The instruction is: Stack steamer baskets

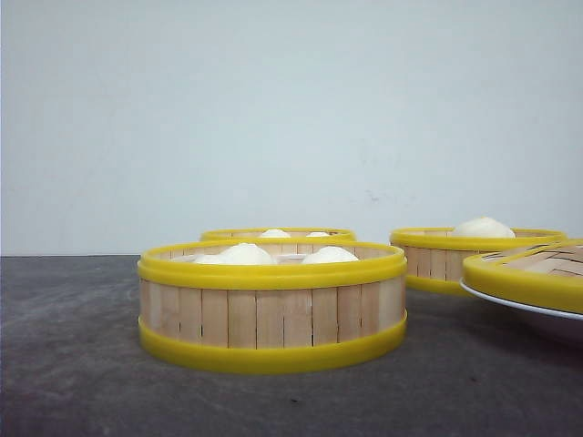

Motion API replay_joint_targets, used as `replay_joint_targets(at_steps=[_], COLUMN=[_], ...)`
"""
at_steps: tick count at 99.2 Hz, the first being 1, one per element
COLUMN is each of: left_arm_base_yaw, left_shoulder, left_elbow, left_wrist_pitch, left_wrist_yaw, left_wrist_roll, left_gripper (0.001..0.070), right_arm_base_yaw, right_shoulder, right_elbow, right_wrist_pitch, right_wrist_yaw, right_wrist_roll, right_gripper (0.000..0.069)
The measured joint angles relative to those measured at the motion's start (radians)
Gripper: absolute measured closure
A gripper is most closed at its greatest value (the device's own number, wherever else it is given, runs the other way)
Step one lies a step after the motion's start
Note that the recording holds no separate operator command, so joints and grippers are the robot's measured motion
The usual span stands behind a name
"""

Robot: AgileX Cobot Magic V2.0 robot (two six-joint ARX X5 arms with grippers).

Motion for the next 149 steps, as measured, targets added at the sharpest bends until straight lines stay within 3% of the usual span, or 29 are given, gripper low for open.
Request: replay_joint_targets(at_steps=[37, 59, 76, 97, 103, 113, 124, 139, 149], left_arm_base_yaw=[0.0, 0.0, 0.0, 0.0, 0.0, 0.002, 0.006, 0.006, 0.006], left_shoulder=[0.0, 0.0, 0.0, 0.001, 0.0, 0.013, 0.145, 0.513, 0.826], left_elbow=[0.0, 0.0, 0.001, 0.002, 0.002, 0.021, 0.14, 0.355, 0.599], left_wrist_pitch=[0.044, 0.054, 0.085, 0.218, 0.287, 0.34, 0.168, 0.039, 0.044], left_wrist_yaw=[0.006, 0.02, 0.02, 0.045, 0.0, -0.06, -0.053, 0.004, 0.086], left_wrist_roll=[-0.024, -0.217, -0.33, -0.513, -0.557, -0.64, -0.658, -0.587, -0.568], left_gripper=[0.0695, 0.0695, 0.0695, 0.0694, 0.0655, 0.0531, 0.0496, 0.0474, 0.0331], right_arm_base_yaw=[0.0, 0.0, 0.0, 0.0, 0.0, 0.0, 0.0, 0.0, 0.0], right_shoulder=[0.0, 0.0, 0.0, 0.0, 0.0, 0.0, 0.0, 0.0, 0.0], right_elbow=[0.0, 0.0, 0.0, 0.0, 0.0, 0.0, 0.0, 0.0, 0.0], right_wrist_pitch=[0.024, 0.037, 0.041, 0.047, 0.068, 0.127, 0.172, 0.263, 0.277], right_wrist_yaw=[-0.002, -0.057, -0.055, -0.053, -0.043, -0.027, -0.032, -0.053, -0.038], right_wrist_roll=[0.001, 0.02, 0.02, 0.02, 0.02, 0.033, 0.079, 0.17, 0.237], right_gripper=[0.068, 0.068, 0.068, 0.068, 0.068, 0.068, 0.068, 0.068, 0.068])
